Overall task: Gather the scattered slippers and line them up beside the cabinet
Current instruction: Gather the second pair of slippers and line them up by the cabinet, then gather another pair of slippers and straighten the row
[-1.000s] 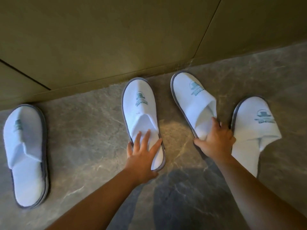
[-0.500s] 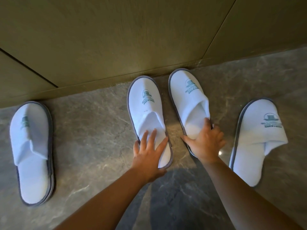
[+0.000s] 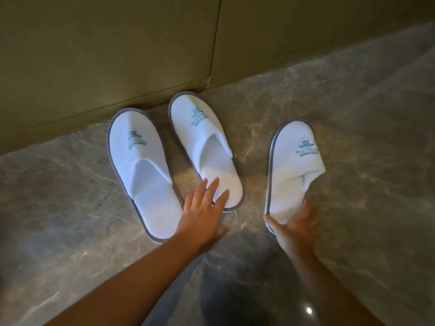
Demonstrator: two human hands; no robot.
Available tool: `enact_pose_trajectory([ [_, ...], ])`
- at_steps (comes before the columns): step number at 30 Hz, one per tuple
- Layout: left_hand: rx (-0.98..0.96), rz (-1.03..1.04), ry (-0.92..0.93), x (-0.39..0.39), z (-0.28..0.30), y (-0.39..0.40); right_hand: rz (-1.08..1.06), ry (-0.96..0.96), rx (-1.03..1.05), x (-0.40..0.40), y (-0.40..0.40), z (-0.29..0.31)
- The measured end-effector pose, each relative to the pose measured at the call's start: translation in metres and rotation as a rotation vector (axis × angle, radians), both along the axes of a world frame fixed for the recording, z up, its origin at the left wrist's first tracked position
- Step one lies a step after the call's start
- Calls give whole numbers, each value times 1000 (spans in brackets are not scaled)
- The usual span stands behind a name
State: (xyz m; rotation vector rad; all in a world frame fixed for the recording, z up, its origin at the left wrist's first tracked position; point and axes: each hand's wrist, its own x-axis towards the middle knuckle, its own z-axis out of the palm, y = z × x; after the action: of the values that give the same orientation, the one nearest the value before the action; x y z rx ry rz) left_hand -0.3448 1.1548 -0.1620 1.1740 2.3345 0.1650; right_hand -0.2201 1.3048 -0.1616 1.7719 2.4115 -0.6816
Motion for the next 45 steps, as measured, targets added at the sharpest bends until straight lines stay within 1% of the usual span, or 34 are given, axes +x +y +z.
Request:
enact_pose_trajectory([
  [3, -48, -53, 34, -1, -10, 19, 30, 61, -20, -5, 10, -5],
  [6, -80, -69, 75, -5, -16, 27, 75, 30, 4, -17, 25, -6],
  [10, -79, -65, 82, -8, -19, 28, 251, -67, 34, -43, 61, -4],
  [14, -66, -57, 68, -10, -21, 25, 411, -70, 19, -75, 83, 0],
  [17, -77, -64, 64, -10, -22, 26, 529, -106, 17, -89, 89, -1],
  [21, -95, -62, 30, -9, -18, 28, 534, -120, 9, -89, 90, -2],
  [24, -99, -51, -24, -11, -10, 29, 560, -133, 50, -87, 85, 5],
  [26, -72, -6, -68, -12, 2, 26, 576, -75, 100, -89, 74, 14],
  [28, -27, 50, -98, -14, 20, 19, 593, 68, 110, -93, 56, 28],
  [30, 6, 100, -98, -21, 49, 6, 606, 184, 66, -99, 33, 51],
  [32, 22, 155, -118, -32, 89, -14, 618, 228, 2, -106, 6, 85],
  [35, 26, 256, -142, -48, 169, -56, 646, 275, -88, -117, -39, 158],
  [39, 72, 494, -211, -54, 291, -123, 721, 321, -179, -126, -107, 283],
  [41, 108, 602, -233, -49, 367, -158, 741, 334, -269, -126, -142, 361],
  [45, 154, 748, -196, -32, 520, -223, 740, 384, -435, -122, -204, 518],
])
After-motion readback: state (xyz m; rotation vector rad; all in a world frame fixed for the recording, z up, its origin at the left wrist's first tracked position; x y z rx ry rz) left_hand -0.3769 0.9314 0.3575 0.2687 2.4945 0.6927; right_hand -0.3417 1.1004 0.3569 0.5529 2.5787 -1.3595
